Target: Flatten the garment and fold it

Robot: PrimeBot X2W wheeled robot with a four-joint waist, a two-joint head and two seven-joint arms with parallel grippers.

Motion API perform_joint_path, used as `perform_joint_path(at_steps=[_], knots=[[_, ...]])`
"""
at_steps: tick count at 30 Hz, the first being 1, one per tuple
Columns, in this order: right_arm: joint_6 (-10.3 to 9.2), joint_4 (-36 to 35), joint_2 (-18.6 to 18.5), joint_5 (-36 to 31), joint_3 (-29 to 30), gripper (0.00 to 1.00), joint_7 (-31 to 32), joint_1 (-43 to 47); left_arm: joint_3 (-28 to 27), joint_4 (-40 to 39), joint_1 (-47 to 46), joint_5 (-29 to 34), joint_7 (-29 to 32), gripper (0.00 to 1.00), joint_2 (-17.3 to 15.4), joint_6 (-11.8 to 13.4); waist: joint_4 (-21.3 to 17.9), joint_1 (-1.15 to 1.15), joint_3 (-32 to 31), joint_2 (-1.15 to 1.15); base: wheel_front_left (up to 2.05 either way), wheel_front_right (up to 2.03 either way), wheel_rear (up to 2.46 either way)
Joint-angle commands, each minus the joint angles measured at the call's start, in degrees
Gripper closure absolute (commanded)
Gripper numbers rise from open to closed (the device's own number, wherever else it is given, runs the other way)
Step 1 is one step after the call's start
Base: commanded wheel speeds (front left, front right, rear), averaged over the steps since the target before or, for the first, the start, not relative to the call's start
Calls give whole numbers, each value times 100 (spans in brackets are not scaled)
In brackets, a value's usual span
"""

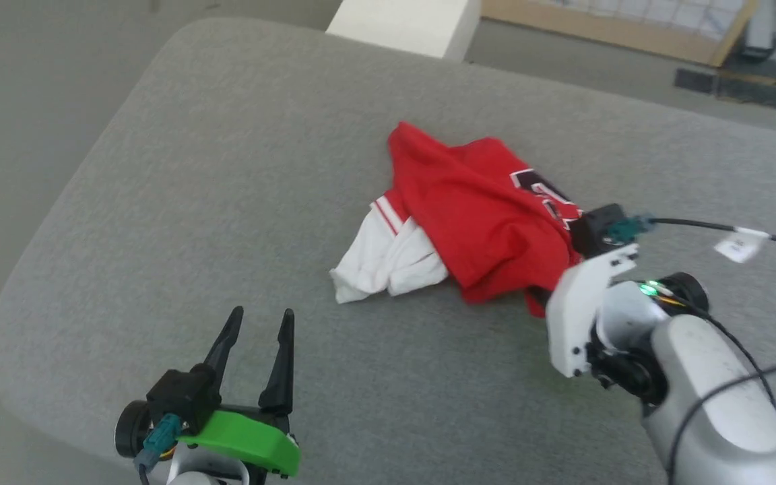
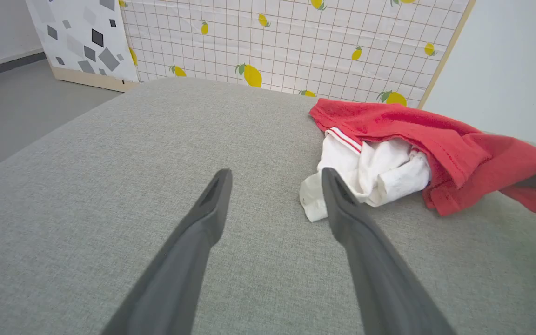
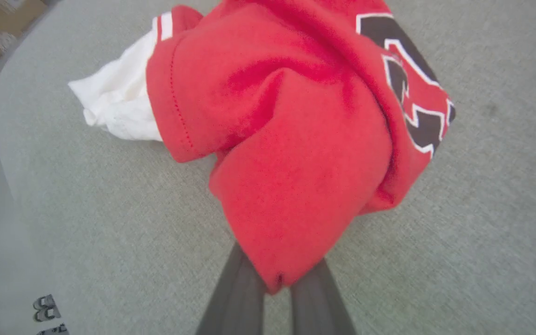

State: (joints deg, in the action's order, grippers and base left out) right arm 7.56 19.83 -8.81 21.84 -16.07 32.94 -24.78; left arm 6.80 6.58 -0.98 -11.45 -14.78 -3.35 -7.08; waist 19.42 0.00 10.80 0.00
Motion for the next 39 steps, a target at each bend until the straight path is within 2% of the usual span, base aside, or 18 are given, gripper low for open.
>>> perform_joint_path(at_steps=[1, 7, 11, 15, 18, 19, 20, 28, 35, 39], knots=[[-8, -254, -106, 98, 125, 100, 33, 238, -25, 14, 52, 89, -21, 0, 15, -37, -511, 0, -460, 0, 0, 0, 0], [-8, -1439, -336, 102, 955, 100, 517, 1154, 21, 27, 161, 68, -22, 0, -33, -39, -964, 0, -686, 0, 0, 0, 0], [-8, -2054, -213, -119, 1741, 100, 919, 1878, 24, 22, 220, 56, -22, 0, -37, -40, -1160, 0, -769, 0, 0, 0, 0], [-8, -2274, 35, -393, 2426, 100, 1215, 2507, 67, 44, 226, 24, -22, 0, -36, -40, -1284, 0, -763, 0, 0, 0, 0], [-8, -2140, 119, -624, 2627, 100, 1172, 2790, 141, 65, 184, 2, -22, 0, -39, -40, -1341, 0, -742, 0, 0, 0, 0], [-8, -2096, 131, -717, 2620, 60, 1060, 2840, 187, 77, 163, -5, -22, 0, -47, -40, -1359, 0, -738, 0, 0, 0, 0], [-8, -2052, 161, -774, 2640, 0, 960, 2858, 220, 86, 147, -7, -22, 0, -57, -40, -1374, 0, -737, 0, 0, 0, 0], [-8, -2340, 310, -866, 2360, 0, -394, 2578, 465, 96, -2, -87, -22, 0, -83, -40, -1537, 0, -757, 0, 0, 0, 0], [-8, -2777, 305, -979, 1948, 0, -2236, 2666, 947, 397, -193, -390, -17, 0, -149, -40, -1725, 0, -654, 0, 0, 0, 0], [-8, -2729, 427, -1192, 2007, 0, -3172, 2846, 1444, 662, -572, -543, 394, 0, -270, -40, -1817, 0, -514, 0, 0, 0, 0]])
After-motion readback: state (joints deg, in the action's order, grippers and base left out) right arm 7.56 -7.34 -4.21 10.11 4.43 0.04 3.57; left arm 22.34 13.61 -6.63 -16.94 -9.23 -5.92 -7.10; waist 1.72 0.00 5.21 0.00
